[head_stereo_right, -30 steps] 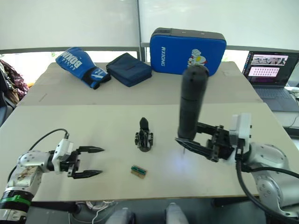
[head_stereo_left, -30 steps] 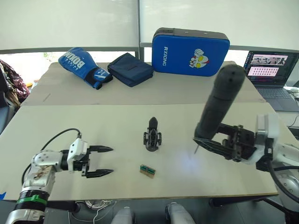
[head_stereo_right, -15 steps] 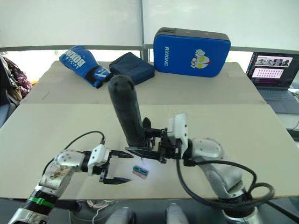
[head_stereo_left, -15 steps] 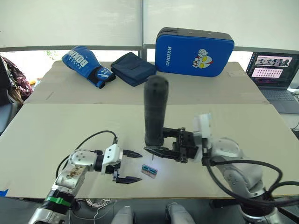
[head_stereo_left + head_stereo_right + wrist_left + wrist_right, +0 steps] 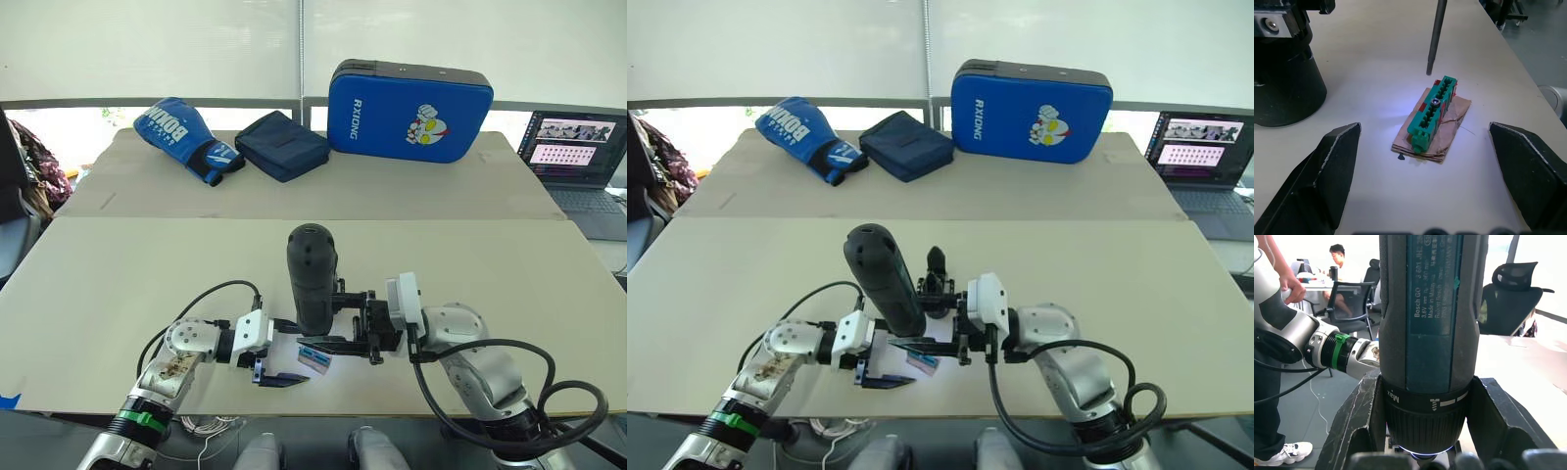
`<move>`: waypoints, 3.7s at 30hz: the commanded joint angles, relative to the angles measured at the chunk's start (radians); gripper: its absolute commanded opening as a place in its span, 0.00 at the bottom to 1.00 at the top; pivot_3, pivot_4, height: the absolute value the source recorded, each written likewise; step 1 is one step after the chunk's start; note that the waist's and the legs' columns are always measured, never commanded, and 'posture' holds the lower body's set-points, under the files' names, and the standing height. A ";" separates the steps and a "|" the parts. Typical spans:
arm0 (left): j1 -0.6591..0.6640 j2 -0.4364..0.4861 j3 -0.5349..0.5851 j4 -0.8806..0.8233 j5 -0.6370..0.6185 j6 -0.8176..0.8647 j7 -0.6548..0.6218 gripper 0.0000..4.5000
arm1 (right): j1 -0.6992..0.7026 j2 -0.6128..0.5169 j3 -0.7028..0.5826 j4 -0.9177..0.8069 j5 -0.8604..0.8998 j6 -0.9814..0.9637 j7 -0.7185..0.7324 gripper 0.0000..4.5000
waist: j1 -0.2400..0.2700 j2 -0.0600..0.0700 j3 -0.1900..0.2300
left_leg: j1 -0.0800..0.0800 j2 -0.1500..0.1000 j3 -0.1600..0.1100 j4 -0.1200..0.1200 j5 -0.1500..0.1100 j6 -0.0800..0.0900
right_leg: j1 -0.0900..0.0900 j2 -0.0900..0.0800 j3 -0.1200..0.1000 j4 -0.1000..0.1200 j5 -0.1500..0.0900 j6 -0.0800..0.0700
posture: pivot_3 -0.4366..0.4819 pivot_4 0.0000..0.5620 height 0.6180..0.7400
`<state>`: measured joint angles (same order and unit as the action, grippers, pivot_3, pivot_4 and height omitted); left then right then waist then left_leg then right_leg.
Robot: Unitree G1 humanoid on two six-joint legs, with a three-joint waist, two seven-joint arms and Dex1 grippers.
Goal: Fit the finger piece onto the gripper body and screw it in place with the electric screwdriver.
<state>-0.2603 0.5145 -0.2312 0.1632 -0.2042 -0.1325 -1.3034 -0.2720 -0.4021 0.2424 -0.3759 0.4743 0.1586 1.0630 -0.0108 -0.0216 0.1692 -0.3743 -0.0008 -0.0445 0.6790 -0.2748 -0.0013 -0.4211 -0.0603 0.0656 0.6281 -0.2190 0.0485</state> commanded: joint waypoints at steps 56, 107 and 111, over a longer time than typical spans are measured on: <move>0.010 -0.029 -0.063 0.017 0.028 0.007 0.032 0.98 | -0.051 0.021 -0.023 0.000 0.056 0.039 -0.008 0.42 | 0.000 0.002 -0.002 | 0.002 0.000 0.000 0.001 0.000 0.000 | 0.002 0.000 0.000 0.002 0.000 0.000 | 0.48 0.27 1.00; 0.027 -0.026 -0.056 0.017 0.025 -0.010 0.042 0.98 | -0.004 0.042 0.000 0.038 0.018 -0.003 0.021 0.42 | -0.001 0.002 -0.002 | 0.002 0.000 0.000 0.001 0.000 0.000 | 0.002 0.000 0.000 0.002 0.000 0.000 | 0.48 0.27 1.00; 0.027 -0.026 -0.056 0.012 0.025 -0.004 0.044 0.98 | -0.007 0.043 -0.003 0.042 0.020 -0.006 0.027 0.42 | -0.001 0.002 -0.002 | 0.002 0.000 0.000 0.001 0.000 0.000 | 0.002 0.000 0.000 0.002 0.000 0.000 | 0.48 0.27 1.00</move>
<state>-0.2579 0.4923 -0.2563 0.1697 -0.1971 -0.1487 -1.2639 -0.2668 -0.3701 0.2569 -0.3070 0.4744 0.1948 1.0831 -0.0118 -0.0193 0.1670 -0.3720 -0.0012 -0.0443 0.6799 -0.2748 -0.0013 -0.4194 -0.0605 0.0659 0.6298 -0.2190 0.0485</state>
